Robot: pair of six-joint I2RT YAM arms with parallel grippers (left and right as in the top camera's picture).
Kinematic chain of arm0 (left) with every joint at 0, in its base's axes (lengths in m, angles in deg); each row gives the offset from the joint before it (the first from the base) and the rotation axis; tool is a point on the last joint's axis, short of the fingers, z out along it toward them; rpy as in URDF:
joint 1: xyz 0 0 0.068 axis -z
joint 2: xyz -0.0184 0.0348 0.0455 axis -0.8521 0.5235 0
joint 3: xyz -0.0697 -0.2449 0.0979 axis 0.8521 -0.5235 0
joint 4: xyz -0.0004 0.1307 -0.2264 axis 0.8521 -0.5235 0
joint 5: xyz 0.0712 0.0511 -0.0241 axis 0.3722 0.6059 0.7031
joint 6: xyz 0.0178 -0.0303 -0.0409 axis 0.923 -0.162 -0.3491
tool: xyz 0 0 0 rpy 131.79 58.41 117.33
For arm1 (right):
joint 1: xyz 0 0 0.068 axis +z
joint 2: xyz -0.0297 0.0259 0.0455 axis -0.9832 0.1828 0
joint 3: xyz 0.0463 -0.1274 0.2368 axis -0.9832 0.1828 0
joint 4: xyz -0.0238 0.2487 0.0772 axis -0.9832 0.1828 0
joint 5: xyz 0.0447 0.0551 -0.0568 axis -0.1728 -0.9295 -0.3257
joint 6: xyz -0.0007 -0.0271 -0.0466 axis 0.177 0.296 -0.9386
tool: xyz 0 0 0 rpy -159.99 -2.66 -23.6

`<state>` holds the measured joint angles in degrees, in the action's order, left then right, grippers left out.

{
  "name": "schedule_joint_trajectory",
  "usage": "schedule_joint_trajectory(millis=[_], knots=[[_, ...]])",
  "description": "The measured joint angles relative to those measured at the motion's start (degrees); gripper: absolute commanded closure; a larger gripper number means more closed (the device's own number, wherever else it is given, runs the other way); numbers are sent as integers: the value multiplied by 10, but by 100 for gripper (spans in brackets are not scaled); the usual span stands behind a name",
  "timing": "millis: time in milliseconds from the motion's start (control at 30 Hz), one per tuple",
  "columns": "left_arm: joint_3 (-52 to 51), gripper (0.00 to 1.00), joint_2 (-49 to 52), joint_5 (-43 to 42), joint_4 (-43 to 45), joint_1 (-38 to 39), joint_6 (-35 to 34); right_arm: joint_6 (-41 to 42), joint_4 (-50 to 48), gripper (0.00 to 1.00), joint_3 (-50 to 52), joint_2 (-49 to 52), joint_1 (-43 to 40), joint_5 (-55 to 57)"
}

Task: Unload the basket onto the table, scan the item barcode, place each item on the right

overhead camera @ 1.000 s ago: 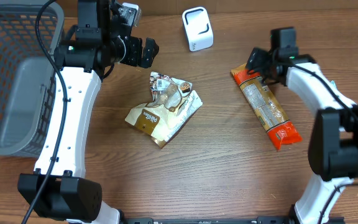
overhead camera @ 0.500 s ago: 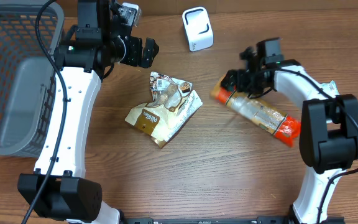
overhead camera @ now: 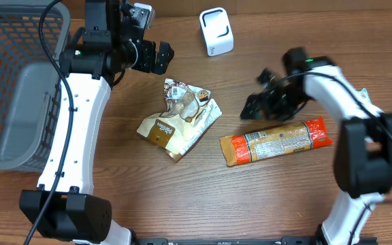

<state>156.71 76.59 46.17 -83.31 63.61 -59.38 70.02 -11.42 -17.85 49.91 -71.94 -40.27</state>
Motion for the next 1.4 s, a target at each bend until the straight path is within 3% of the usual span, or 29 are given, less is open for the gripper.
schedule_joint_trajectory(millis=[100, 267, 433, 767, 1233, 1400], knots=[[0, 0, 0, 0, 0, 1, 0, 89, 33, 0, -12, -94, -28, 70], [0, 0, 0, 0, 0, 1, 0, 356, 200, 9, -18, -224, -44, 340], [0, 0, 0, 0, 0, 1, 0, 444, 169, 18, 79, -218, -44, 432], [0, 0, 0, 0, 0, 1, 0, 484, 3, 23, 259, -207, -44, 471], [0, 0, 0, 0, 0, 1, 0, 486, -110, 23, 312, -156, -44, 479], [0, 0, 0, 0, 0, 1, 0, 414, -271, 10, 313, -137, -44, 472]])
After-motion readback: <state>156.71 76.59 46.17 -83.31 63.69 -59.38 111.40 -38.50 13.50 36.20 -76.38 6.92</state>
